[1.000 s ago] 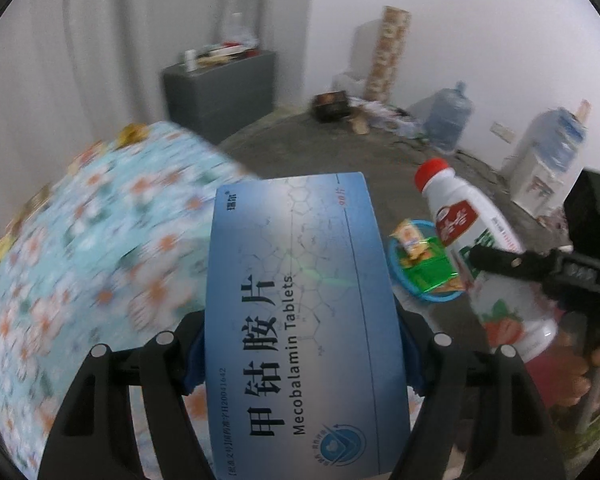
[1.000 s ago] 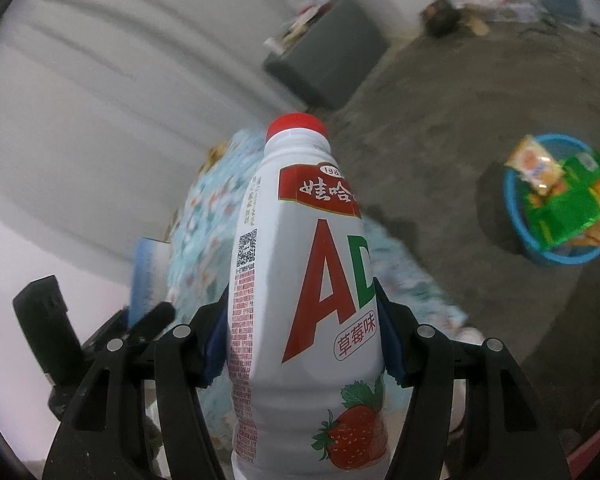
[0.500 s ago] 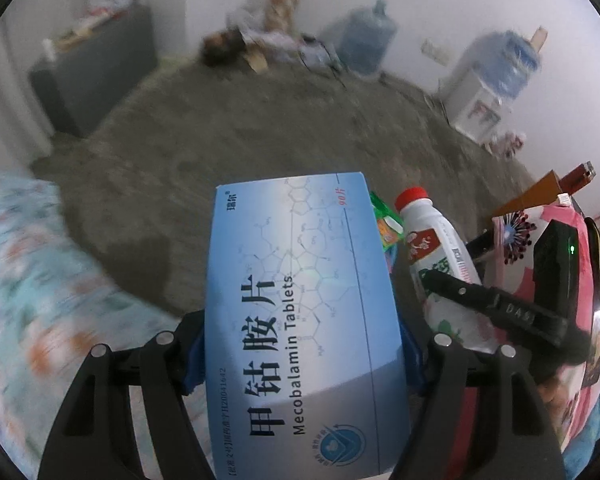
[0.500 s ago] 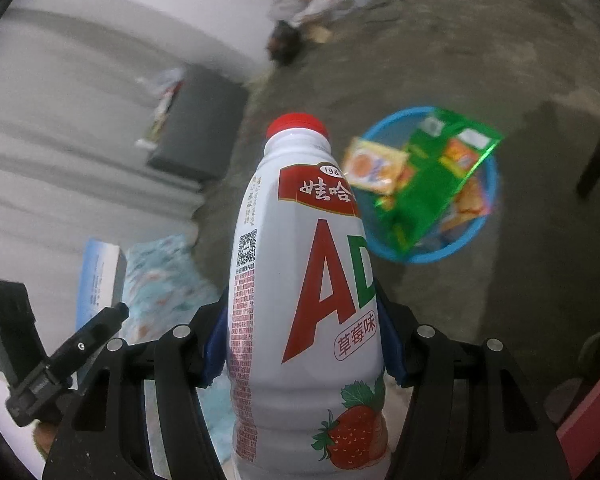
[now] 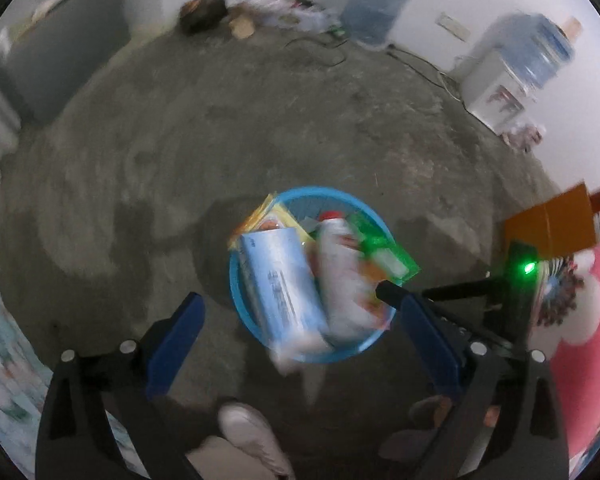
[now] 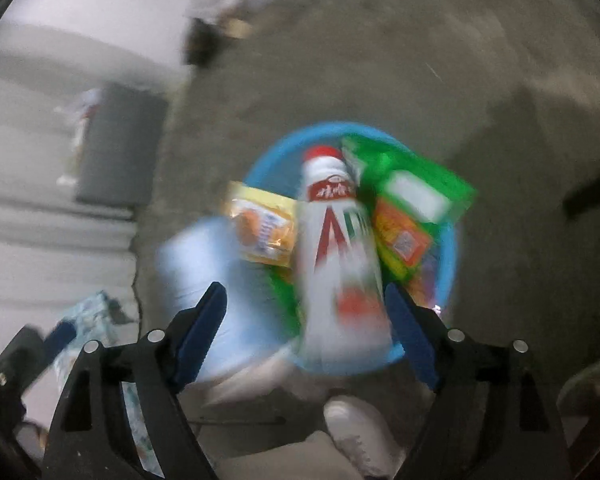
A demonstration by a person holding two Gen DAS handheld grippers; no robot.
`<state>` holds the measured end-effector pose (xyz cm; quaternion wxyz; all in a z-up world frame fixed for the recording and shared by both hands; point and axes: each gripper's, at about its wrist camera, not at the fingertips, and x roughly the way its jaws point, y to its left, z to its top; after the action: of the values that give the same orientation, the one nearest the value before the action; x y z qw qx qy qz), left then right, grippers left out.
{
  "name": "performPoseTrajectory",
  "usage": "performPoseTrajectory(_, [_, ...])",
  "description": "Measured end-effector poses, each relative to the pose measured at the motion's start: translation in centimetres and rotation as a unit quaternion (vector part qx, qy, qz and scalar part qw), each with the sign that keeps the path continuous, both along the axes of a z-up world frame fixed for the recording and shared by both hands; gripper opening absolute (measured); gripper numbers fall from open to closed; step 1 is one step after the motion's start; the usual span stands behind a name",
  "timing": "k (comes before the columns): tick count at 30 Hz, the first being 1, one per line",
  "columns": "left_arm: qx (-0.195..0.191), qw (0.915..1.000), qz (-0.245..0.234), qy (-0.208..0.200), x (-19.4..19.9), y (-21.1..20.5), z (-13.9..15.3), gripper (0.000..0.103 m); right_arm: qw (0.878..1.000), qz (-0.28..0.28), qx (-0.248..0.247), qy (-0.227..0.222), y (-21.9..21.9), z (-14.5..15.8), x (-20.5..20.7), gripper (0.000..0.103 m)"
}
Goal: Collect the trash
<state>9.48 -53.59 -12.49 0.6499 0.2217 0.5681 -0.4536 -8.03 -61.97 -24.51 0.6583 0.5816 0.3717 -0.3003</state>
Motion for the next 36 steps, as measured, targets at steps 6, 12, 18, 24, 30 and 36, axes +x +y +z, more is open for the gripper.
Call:
performPoseTrajectory(6, [-0.017,0.9997,0.007,0.018,0.3,2.0,1.0,0.096,1.000,-0.024,-0.018,0.001,2.4,0.2,-3.2,0.077])
performPoseTrajectory(12, [-0.060,0.9982,-0.007,0.000,-0.3,5.2,6.0,0.096,0.998,-0.018,-0.060,0.013,4.0,3.5,-3.0,0.077])
performPoseTrajectory(18, [-0.127,0.9910,-0.002,-0.041,-0.7,12.1,12.8,0.096,0.983,0.045,-0.178,-0.003,8.5,12.5,0.6,0.077])
performPoseTrajectory(24, [-0.178,0.9782,0.054,-0.093,-0.6,21.8,18.6,0.097,0.942,0.129,-0.307,-0.041,16.8,22.5,2.5,0.090])
performPoseTrajectory(30, [-0.201,0.9548,0.154,-0.156,-1.1,31.8,22.1,0.097,0.904,0.179,-0.382,-0.073,25.1,28.1,1.9,0.095])
performPoseTrajectory(36, [-0.193,0.9151,0.222,-0.275,-3.7,39.3,23.9,0.097,0.870,0.195,-0.442,-0.096,30.3,31.2,1.1,0.095])
